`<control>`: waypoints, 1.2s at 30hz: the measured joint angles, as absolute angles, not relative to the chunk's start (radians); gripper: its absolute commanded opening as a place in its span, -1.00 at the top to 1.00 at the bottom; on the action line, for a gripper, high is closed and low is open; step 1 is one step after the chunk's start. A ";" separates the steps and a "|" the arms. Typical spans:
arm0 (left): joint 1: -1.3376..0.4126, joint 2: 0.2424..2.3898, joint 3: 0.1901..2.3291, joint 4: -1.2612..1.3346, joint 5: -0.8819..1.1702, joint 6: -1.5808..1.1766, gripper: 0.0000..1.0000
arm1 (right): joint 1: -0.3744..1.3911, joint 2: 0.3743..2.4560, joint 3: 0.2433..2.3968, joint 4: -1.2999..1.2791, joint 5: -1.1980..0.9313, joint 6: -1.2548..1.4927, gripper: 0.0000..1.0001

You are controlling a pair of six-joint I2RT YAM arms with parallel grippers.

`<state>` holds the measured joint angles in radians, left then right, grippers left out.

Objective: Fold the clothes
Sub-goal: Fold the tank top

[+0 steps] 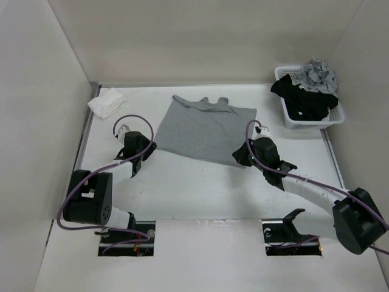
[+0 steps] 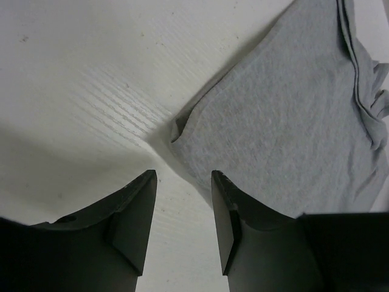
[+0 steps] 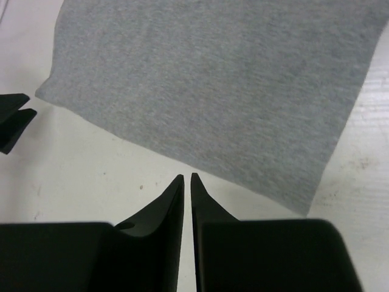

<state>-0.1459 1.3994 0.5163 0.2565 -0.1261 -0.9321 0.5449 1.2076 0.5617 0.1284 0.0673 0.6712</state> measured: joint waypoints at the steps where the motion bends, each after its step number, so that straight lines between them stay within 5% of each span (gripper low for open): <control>1: -0.136 1.420 0.516 0.272 -0.109 -0.934 0.21 | 0.546 1.187 0.539 0.136 0.072 0.677 0.66; 7: -0.089 1.555 0.525 0.408 -0.047 -0.978 0.31 | 0.549 1.071 0.399 0.158 0.095 0.724 0.32; 13: -0.088 1.641 0.530 0.510 -0.030 -1.025 0.91 | 0.551 0.989 0.291 0.161 0.139 0.791 0.09; 21: -0.049 1.477 0.377 0.506 -0.038 -1.050 0.96 | 0.551 0.996 0.257 0.119 0.181 0.889 -0.04; 36: -0.028 1.314 0.272 0.455 -0.037 -1.028 0.94 | 0.539 1.207 0.292 0.242 0.189 1.008 0.27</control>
<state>-0.0277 1.3140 0.2718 0.4549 -0.0368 -1.0279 0.5388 1.2072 0.2916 0.2424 0.1886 1.0084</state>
